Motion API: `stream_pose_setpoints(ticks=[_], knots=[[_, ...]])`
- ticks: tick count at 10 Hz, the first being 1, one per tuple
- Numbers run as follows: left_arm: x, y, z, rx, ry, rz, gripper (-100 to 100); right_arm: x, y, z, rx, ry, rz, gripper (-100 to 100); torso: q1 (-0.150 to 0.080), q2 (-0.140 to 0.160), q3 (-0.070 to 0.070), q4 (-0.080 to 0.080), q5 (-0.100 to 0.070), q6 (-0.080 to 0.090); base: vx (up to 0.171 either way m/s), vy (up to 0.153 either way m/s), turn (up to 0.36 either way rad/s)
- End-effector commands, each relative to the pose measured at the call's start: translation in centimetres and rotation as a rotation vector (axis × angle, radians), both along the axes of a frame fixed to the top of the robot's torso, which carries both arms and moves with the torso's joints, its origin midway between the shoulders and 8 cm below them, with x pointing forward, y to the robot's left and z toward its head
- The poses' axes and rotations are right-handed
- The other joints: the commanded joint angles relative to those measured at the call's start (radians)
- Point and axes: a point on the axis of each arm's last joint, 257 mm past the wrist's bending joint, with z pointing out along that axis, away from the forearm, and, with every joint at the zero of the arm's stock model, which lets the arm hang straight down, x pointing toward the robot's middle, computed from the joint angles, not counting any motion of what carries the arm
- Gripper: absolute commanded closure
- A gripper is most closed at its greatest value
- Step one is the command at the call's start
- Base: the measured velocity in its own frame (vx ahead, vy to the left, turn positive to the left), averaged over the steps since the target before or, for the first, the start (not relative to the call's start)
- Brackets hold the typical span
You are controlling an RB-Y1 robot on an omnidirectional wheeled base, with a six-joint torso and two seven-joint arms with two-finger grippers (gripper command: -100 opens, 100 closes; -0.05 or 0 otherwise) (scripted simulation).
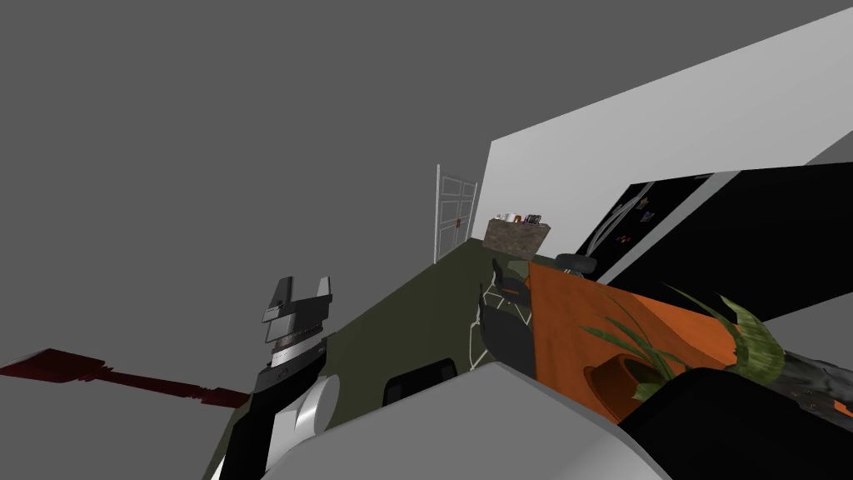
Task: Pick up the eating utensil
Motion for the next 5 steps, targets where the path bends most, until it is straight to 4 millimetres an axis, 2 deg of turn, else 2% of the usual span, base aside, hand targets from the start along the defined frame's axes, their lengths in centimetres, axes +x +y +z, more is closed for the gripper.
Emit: stream_pose_setpoints(ticks=[1, 5], knots=[[0.00, 0.00, 0.00, 0.000, 0.000, 0.000, 0, -0.40, 0.43, -0.62, -0.001, -0.001, -0.002, -100, 0.000, 0.000, 0.000, 0.000, 0.000, 0.000, -0.004, -0.045, 0.015], [0.00, 0.00, 0.00, 0.000, 0.000, 0.000, 0, -0.81, 1.00, -1.31, -0.004, -0.004, -0.011, -100, 0.001, 0.001, 0.000, 0.000, 0.000, 0.000, -0.005, -0.026, 0.014]])
